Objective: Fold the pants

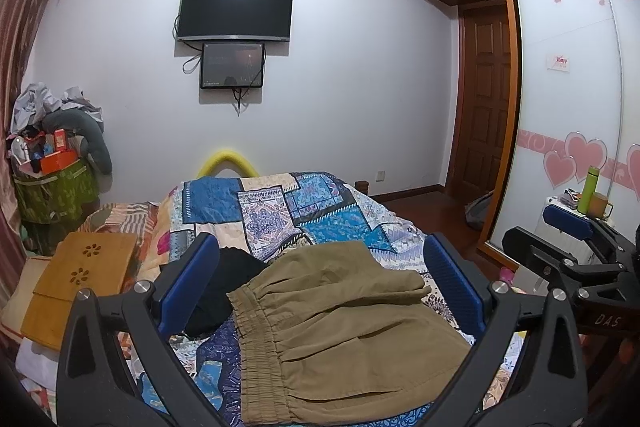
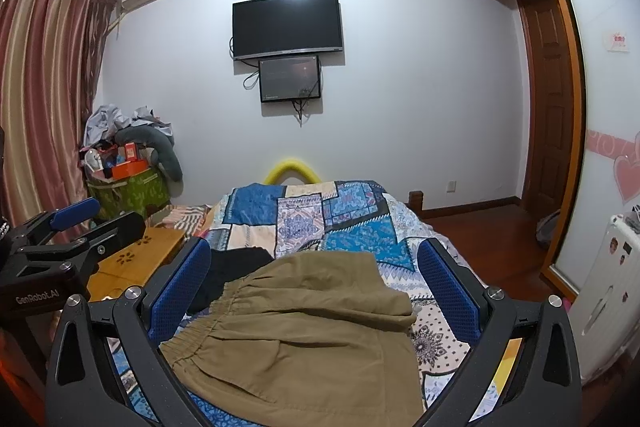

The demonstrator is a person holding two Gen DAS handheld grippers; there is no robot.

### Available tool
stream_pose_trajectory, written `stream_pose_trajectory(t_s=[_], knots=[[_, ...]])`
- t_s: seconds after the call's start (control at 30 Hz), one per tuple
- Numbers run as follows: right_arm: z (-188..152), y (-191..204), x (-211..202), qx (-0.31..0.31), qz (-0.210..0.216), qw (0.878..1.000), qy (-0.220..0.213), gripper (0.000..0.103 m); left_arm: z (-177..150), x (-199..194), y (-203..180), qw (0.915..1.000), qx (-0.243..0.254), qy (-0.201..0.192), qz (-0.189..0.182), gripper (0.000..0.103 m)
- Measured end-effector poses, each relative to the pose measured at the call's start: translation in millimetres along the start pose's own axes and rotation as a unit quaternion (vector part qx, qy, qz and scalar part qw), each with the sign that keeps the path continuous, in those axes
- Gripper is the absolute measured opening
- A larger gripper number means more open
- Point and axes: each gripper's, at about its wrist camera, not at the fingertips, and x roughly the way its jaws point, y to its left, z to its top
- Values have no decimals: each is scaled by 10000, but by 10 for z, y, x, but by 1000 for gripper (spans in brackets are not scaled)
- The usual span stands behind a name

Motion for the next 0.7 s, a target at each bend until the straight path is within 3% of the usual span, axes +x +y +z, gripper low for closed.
stream_pose_trajectory(t_s=[0.3,0.5,0.7], knots=[[-103,-143,289,62,0,9993,360,103,-62,435,149,9992,-78,384,-2,103],[-413,-497,725,117,-309,9931,1124,103,-206,1017,353,9941,95,1062,198,103],[-682,-937,1124,352,-374,9805,1898,103,-439,1629,625,9825,101,1830,338,99]])
